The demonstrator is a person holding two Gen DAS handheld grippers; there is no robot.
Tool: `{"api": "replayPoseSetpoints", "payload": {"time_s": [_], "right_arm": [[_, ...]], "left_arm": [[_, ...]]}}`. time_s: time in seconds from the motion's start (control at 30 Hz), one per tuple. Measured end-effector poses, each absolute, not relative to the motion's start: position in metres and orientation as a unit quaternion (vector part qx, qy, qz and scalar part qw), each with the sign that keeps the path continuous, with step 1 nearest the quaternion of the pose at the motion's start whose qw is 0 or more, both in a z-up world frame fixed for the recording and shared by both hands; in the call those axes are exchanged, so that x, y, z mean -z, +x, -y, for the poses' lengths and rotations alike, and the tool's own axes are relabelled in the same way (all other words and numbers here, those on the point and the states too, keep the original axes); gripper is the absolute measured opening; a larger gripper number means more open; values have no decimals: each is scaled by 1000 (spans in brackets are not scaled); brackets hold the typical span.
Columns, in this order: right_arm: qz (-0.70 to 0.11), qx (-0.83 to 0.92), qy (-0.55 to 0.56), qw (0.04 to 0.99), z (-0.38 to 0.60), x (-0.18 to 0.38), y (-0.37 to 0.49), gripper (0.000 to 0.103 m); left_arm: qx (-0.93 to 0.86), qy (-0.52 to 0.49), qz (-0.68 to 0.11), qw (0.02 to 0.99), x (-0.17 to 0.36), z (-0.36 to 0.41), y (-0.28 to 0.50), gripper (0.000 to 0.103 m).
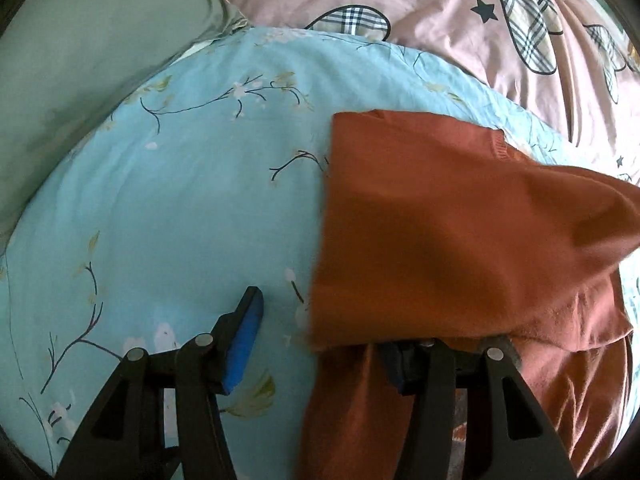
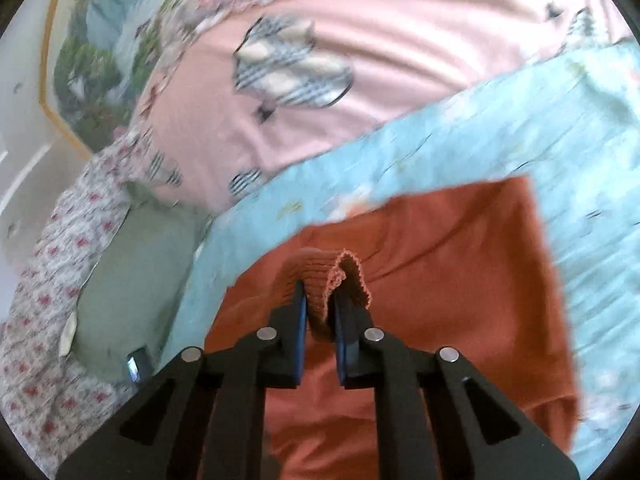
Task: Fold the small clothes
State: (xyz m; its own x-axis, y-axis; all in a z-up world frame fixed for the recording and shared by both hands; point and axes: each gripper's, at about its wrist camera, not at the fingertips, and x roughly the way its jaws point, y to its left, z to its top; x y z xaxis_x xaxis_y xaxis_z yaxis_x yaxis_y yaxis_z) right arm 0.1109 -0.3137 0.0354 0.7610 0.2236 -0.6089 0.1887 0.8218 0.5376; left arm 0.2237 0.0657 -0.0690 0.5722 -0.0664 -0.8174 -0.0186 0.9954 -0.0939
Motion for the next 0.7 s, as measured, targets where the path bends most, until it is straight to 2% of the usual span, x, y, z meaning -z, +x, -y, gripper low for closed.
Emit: {"api": "replayPoseSetpoints", "payload": {"time_s": [0.1,0.17,0.23,0.27,0.3,0.53,0.57,0.63,0.67,0.7], "right_arm": [[-393,30,337,855,339,-1,109,13],[-409,43,343,845,342,14,107,20],[-410,57,351,840,343,22,104,39],[-406,59,356,840,344,27,100,58],[-401,60,355,843,343,30,97,65],[-413,63,324,849,333,45,93,65],[-415,63,318,850,331,47,95,63],[-413,50,311,854,329,48,99,17],[-409,43,314,856,330,44,100,5],[-393,39,313,864,330,34,97,5]], "left_arm": [[10,-34,-455,890,71,-63,218,54],[7,-30,-453,891,71,-62,217,54],[8,-35,-453,891,71,-64,216,54],[9,-39,-452,891,72,-65,215,54],[11,-45,-451,891,72,-67,215,54],[15,-79,-445,892,73,-77,216,56],[15,-80,-444,892,73,-77,215,56],[15,-77,-444,893,73,-77,215,56],[15,-77,-444,893,73,-77,216,56],[15,-77,-444,893,73,-77,216,56]]}}
